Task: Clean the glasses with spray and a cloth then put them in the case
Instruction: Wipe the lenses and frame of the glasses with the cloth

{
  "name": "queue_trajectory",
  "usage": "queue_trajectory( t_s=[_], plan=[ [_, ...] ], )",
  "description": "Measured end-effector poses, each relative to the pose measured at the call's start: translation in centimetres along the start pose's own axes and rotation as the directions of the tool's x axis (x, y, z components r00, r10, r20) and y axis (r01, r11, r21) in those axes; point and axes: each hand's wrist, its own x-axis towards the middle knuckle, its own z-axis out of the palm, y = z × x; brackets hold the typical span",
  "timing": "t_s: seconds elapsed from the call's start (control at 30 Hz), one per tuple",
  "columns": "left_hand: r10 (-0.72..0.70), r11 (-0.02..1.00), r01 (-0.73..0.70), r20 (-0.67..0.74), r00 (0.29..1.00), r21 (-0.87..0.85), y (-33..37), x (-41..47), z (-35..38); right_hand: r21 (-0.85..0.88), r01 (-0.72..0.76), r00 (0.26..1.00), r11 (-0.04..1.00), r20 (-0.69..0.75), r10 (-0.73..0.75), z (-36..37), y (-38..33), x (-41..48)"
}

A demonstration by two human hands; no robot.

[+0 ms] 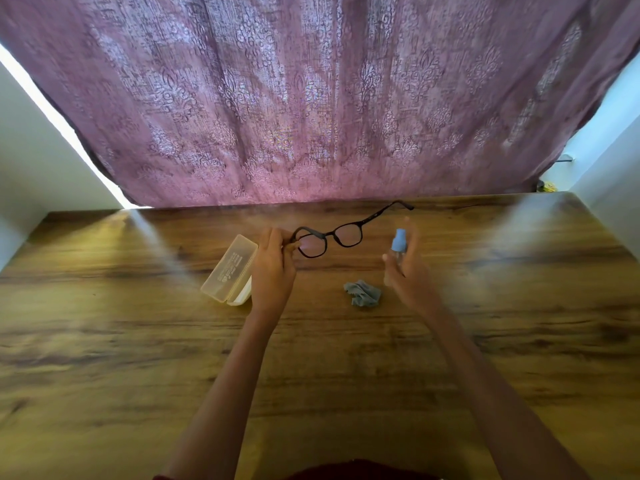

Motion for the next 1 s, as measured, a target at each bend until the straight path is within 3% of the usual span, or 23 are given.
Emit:
queue_trajectory(
  t_s=[0.23, 0.7, 0.77, 0.9, 1.0],
  plan=[
    [-0.006, 1.000, 0.006, -0.002, 1.000, 0.002, 0.2, 0.0, 0.2, -0.020, -0.160, 0.980, 0.987, -0.123, 0.156, -0.5, 1.8, 0.0],
    [-0.015, 1.000, 0.015, -0.001, 1.000, 0.004, 0.1, -0.3, 0.1, -0.006, -0.292, 0.938, 0.956, -0.194, 0.286, 0.2, 4.4, -1.0],
    [-0.018, 1.000, 0.018, -0.011, 1.000, 0.009, 0.1, -0.4, 0.0, 0.005, -0.285, 0.936, 0.958, -0.215, 0.279, 0.2, 4.2, -1.3],
    [-0.013, 1.000, 0.014, -0.026, 1.000, 0.018, 0.0, -0.4, -0.2, -0.021, -0.250, 0.885, 0.968, -0.410, 0.220, 0.7, 4.1, -4.0],
    [-0.016, 1.000, 0.016, -0.028, 0.999, 0.016, 0.0, -0.4, -0.2, -0.210, -0.178, 0.954, 0.962, -0.276, 0.116, 1.7, 4.6, -5.7]
  ],
)
